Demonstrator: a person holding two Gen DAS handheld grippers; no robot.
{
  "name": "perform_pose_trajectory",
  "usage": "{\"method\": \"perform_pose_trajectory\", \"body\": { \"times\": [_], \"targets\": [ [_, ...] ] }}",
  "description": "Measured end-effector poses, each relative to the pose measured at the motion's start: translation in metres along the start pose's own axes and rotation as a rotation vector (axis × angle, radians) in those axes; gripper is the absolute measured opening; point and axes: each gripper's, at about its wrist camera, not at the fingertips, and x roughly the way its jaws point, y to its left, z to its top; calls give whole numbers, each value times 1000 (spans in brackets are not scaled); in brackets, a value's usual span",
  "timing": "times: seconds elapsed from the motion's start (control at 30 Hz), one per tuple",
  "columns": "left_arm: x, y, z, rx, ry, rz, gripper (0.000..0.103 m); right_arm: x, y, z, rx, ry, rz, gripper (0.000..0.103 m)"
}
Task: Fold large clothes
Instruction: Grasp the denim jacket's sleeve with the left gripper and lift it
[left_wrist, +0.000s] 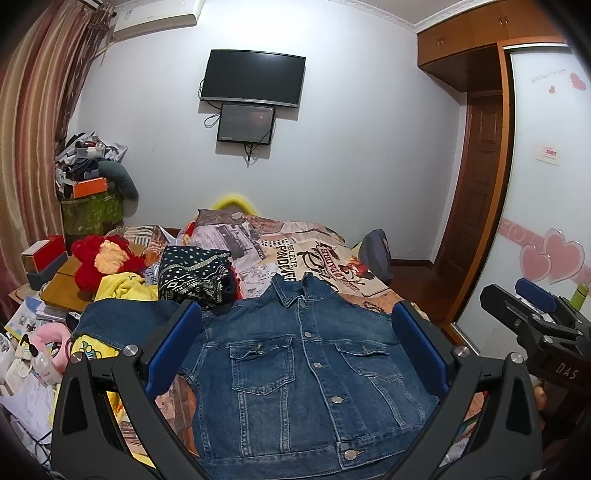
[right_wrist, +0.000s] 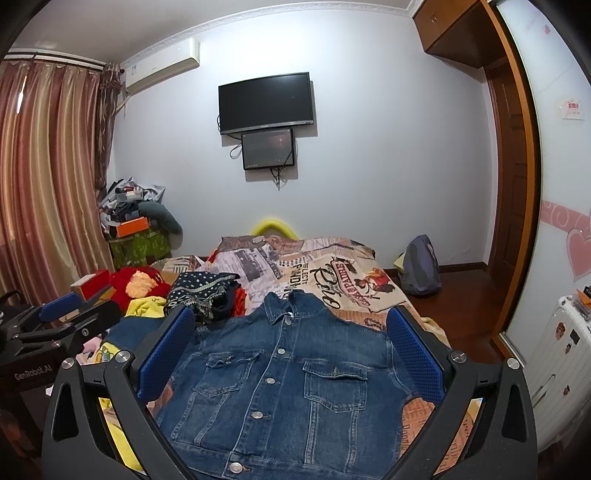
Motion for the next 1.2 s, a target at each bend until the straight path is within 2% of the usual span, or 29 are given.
{"method": "perform_pose_trajectory", "body": {
  "times": [0.2, 0.37, 0.57, 0.7, 0.87, 1.03, 1.2],
  "targets": [
    [15, 15, 2, 5, 12, 46, 103, 22, 1, 2, -16, 20, -5, 103],
    [37, 44, 5, 1, 15, 115, 103, 54, 8, 1, -42, 54, -4, 103],
    [76, 94, -1, -22, 49, 185, 103, 103, 8, -10, -48, 165, 13, 103],
    [107, 135, -17, -62, 113, 234, 103, 139, 4, -25, -35, 275, 22, 103],
    [148, 195, -44, -144, 223, 343, 103, 172, -4, -43, -11, 390, 1, 103],
    [177, 255, -69, -150, 263, 470, 103, 199, -13, -54, -29, 458, -49, 103],
    [197, 324, -90, -264, 362, 506, 103, 216, -26, -60, -22, 493, -102, 103]
  ]
}}
